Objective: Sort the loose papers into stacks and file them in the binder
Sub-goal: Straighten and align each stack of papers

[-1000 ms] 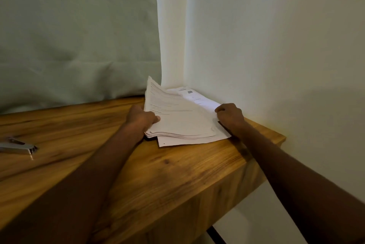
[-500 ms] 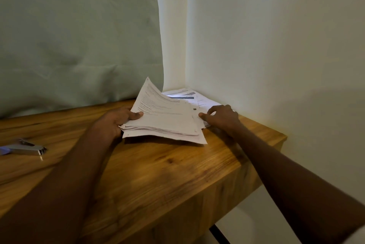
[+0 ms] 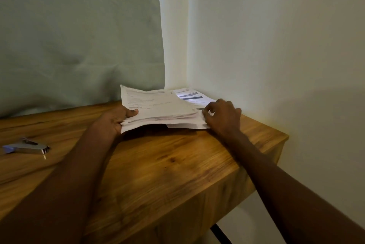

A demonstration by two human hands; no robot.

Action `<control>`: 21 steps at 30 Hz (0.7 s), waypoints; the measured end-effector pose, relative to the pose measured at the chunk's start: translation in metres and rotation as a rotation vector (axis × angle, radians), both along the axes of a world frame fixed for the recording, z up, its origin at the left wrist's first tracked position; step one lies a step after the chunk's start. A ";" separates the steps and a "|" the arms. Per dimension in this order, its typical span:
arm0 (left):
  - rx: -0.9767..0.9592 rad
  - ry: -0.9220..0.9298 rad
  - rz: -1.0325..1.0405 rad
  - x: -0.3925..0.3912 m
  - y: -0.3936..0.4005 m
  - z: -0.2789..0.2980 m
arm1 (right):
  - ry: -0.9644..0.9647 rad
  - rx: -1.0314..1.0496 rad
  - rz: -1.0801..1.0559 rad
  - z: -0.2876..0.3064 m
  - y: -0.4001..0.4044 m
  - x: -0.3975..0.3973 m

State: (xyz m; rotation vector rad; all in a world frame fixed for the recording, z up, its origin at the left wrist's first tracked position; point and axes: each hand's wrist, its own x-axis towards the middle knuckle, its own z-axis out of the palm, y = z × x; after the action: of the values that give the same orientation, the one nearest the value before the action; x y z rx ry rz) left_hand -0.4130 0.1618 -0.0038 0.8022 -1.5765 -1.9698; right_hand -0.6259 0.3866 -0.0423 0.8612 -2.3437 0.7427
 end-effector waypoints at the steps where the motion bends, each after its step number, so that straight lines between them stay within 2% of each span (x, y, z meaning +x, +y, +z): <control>1: 0.016 0.015 0.002 0.000 0.002 -0.001 | 0.002 0.121 0.016 -0.001 -0.002 0.002; 4: 0.037 0.053 -0.002 -0.002 -0.002 -0.006 | -0.038 0.270 -0.045 -0.003 -0.005 0.001; 7: 0.024 0.048 0.009 -0.003 -0.004 -0.008 | -0.005 0.238 -0.113 -0.002 -0.007 0.001; 11: 0.012 0.038 0.055 -0.003 -0.005 -0.010 | 0.128 0.222 -0.005 -0.004 -0.011 0.008; 16: 0.035 0.048 0.167 0.007 -0.019 -0.011 | -0.108 0.344 -0.066 0.003 -0.007 0.006; 19: 0.028 0.031 0.179 0.012 -0.028 -0.014 | 0.044 0.331 -0.135 0.004 -0.009 0.006; 21: 0.025 0.012 0.161 0.014 -0.029 -0.015 | 0.098 0.260 -0.053 0.002 -0.012 0.006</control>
State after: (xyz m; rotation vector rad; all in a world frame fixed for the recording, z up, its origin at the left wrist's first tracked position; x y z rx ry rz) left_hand -0.3992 0.1331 -0.0187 0.8962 -1.4359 -1.8788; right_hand -0.6202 0.3741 -0.0400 0.9169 -2.3971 0.3690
